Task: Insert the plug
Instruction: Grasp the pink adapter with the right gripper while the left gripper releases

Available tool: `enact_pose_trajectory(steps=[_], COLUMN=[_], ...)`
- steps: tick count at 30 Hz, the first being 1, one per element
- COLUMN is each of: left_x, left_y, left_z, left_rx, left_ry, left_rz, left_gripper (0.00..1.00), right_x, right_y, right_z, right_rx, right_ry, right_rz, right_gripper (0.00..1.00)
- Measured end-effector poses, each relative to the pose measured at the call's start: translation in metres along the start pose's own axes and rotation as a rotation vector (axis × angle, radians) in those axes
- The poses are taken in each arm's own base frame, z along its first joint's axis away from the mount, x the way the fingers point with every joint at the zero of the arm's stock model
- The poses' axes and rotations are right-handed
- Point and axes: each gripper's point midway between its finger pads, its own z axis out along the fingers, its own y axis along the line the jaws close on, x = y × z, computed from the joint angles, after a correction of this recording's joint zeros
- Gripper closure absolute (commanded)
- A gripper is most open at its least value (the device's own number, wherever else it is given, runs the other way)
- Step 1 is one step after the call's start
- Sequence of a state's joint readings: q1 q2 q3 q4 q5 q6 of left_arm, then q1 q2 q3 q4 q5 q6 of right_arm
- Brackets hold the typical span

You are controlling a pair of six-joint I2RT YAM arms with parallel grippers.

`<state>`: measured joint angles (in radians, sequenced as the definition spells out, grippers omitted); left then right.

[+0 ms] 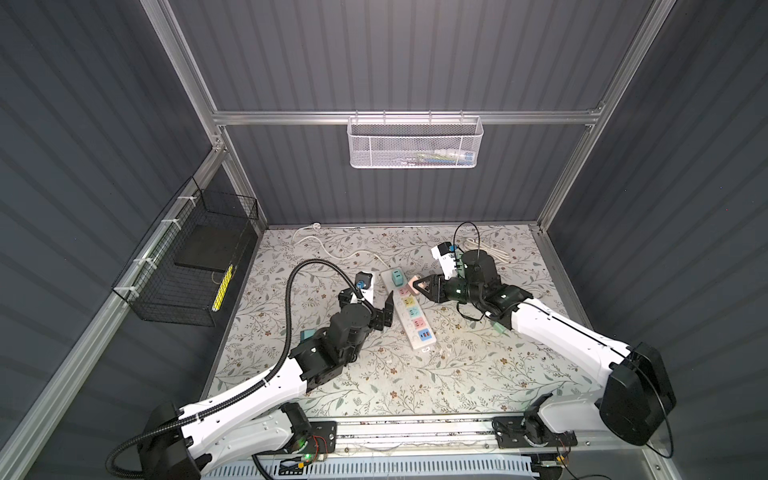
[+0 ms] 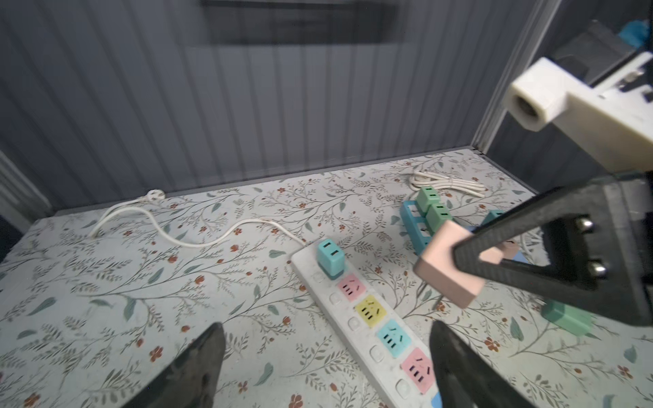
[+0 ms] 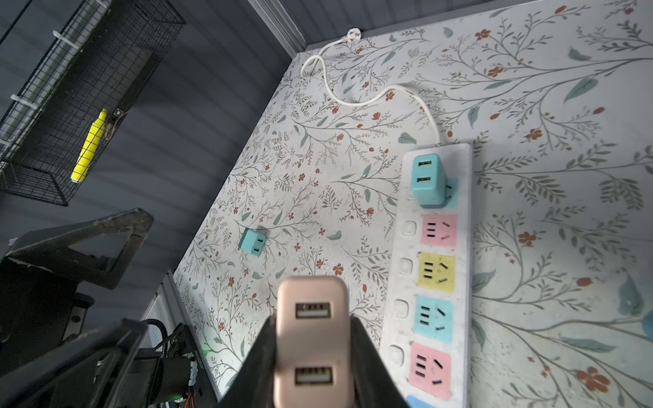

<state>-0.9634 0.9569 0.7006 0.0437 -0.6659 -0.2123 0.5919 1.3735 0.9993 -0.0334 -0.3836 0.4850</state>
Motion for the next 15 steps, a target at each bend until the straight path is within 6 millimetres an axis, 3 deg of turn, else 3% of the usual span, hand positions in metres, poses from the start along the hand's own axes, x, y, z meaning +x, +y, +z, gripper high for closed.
enact_pose_trajectory(steps=[8,15], left_x=[-0.012,0.006], left_y=[0.042,0.064], left_z=[-0.026,-0.032], left_rx=[-0.145,-0.263], left_ry=[-0.051,-0.004], left_rz=[-0.077,-0.117], left_gripper=[0.05,0.03], right_x=[-0.007,-0.017], right_y=[-0.012,-0.032], right_z=[-0.001,-0.004], right_rx=[0.075,0.199], right_ry=[-0.042,-0.095], right_rz=[0.006,-0.065], right_gripper=[0.81,0.82])
